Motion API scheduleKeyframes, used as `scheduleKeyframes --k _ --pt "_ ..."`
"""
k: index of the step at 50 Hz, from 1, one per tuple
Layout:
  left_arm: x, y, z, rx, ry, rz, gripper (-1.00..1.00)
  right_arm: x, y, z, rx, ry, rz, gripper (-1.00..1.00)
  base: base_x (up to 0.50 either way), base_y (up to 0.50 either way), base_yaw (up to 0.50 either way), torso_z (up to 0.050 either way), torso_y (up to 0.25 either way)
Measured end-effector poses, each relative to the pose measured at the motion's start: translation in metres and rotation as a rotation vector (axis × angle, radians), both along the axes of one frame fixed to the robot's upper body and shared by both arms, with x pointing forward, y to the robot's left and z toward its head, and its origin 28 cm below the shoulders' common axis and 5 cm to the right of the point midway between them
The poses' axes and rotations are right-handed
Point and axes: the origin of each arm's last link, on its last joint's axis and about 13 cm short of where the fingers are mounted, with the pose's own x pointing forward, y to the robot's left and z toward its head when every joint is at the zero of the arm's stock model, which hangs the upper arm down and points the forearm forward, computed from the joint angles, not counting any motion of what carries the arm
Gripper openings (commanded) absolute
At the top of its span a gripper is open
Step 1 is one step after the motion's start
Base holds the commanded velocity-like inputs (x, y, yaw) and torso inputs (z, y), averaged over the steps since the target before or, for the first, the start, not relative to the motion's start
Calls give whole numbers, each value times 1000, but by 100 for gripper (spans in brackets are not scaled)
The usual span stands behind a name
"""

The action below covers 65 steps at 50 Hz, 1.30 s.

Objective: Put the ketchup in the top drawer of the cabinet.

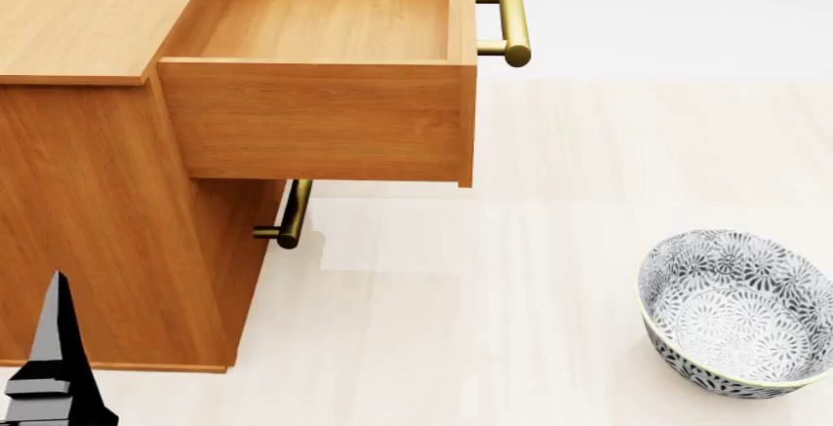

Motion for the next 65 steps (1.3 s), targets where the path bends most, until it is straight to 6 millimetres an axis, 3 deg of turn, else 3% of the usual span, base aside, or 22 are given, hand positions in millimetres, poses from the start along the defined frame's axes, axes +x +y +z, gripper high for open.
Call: scheduleKeyframes --k 54,55,65 --pt "4 2 -6 -8 14 5 100 18 -5 -28 32 50 -41 100 0 0 0 0 0" --pt "4 2 -6 -9 14 5 100 18 -5 -28 33 50 -42 -100 0 0 0 0 0" --pt "4 2 -6 -9 15 7 100 18 -5 -29 57 43 -39 -100 0 0 0 0 0"
